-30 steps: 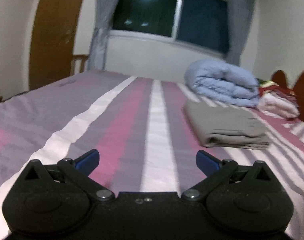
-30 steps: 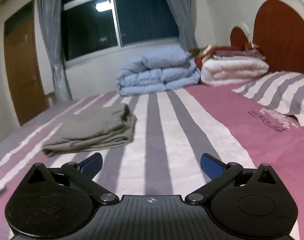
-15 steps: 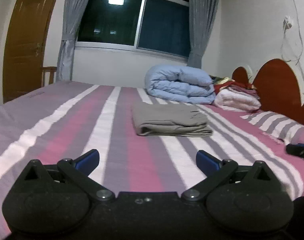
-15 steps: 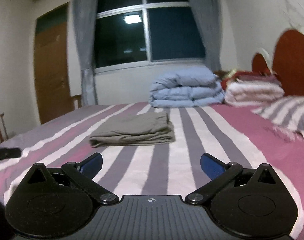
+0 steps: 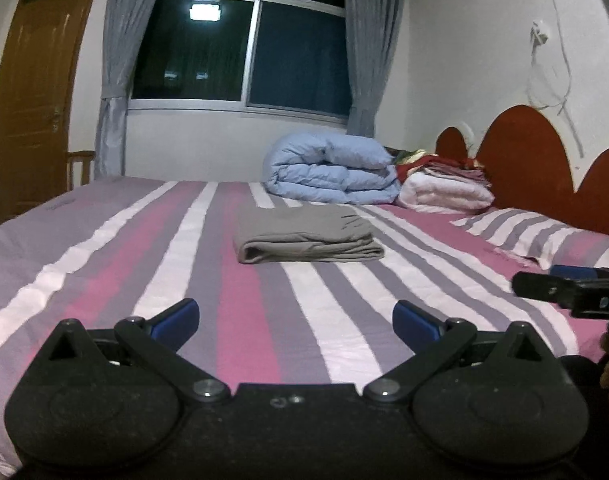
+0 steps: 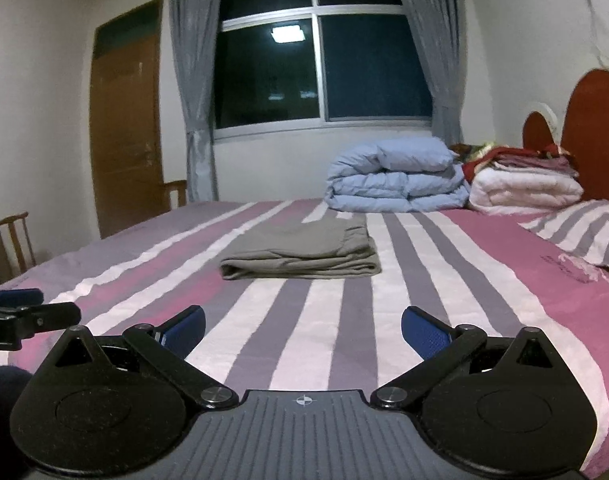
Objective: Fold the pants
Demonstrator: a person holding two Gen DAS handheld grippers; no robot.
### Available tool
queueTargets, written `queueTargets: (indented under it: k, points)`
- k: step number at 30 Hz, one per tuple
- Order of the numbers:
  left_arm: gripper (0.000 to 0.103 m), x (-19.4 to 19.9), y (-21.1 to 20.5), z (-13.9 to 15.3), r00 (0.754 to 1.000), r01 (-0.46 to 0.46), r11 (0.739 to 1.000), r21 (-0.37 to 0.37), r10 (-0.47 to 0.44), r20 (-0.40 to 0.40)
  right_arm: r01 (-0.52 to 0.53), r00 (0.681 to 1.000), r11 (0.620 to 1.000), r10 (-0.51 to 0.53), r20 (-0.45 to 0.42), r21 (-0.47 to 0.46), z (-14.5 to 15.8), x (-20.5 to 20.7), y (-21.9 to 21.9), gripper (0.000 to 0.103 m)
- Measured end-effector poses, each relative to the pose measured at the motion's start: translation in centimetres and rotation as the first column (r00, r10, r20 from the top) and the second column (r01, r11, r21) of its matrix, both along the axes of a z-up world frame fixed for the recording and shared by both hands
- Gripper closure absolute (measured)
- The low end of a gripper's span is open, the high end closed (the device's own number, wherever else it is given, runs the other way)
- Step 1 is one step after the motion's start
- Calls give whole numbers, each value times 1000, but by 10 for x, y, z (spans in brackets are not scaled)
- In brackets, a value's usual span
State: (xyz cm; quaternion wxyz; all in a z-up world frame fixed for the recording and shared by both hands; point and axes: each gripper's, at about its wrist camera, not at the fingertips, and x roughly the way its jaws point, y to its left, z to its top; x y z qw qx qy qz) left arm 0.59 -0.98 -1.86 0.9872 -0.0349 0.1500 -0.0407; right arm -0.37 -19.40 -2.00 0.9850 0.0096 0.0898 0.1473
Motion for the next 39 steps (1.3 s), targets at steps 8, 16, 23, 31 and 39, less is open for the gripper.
queueTargets:
  k: [8, 16, 23, 31, 39]
  points:
    - [6, 12, 12, -5, 999, -31, 998, -49, 29, -30, -8, 1000, 999, 7, -26, -42, -6, 12, 10, 0]
    - [6, 12, 19, -7, 999, -40, 997, -70, 38, -30, -28, 1000, 996, 26, -17, -88, -11, 13, 20, 0]
    - [6, 12, 16, -7, 999, -34, 998, -59, 32, -30, -25, 999, 997, 23, -26, -71, -12, 17, 17, 0]
    - [6, 11, 14, -7, 999, -27, 998, -48, 26, -29, -19, 999, 998, 18, -31, -52, -12, 19, 13, 0]
    - [6, 11, 14, -6, 999, -24, 999, -46, 23, -28, -19, 999, 998, 18, -30, -53, -11, 19, 12, 0]
